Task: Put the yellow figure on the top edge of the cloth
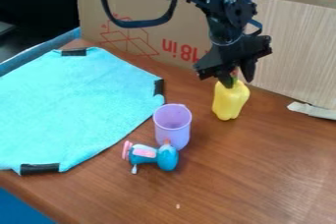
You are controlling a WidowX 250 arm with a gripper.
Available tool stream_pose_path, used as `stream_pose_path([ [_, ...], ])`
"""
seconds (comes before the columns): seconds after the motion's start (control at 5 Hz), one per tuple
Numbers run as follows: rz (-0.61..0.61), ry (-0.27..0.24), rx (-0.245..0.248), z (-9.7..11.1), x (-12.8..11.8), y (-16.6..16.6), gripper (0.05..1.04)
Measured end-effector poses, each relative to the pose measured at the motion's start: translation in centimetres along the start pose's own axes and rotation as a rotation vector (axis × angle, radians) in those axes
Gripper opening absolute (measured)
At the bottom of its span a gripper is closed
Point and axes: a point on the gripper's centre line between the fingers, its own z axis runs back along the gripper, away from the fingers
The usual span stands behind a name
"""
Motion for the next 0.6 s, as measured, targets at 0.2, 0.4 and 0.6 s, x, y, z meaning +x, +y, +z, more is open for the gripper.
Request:
stream_pose_path([
  [0.2, 0.004, -0.005, -0.002, 0.0, 0.1, 0.0, 0.172],
  [0.4, 0.005, -0.005, -0.005, 0.0, 0.2, 0.0, 0.086],
  [0.6, 0.086, -0.007, -0.003, 0.3, 1.9, 0.8, 0.084],
])
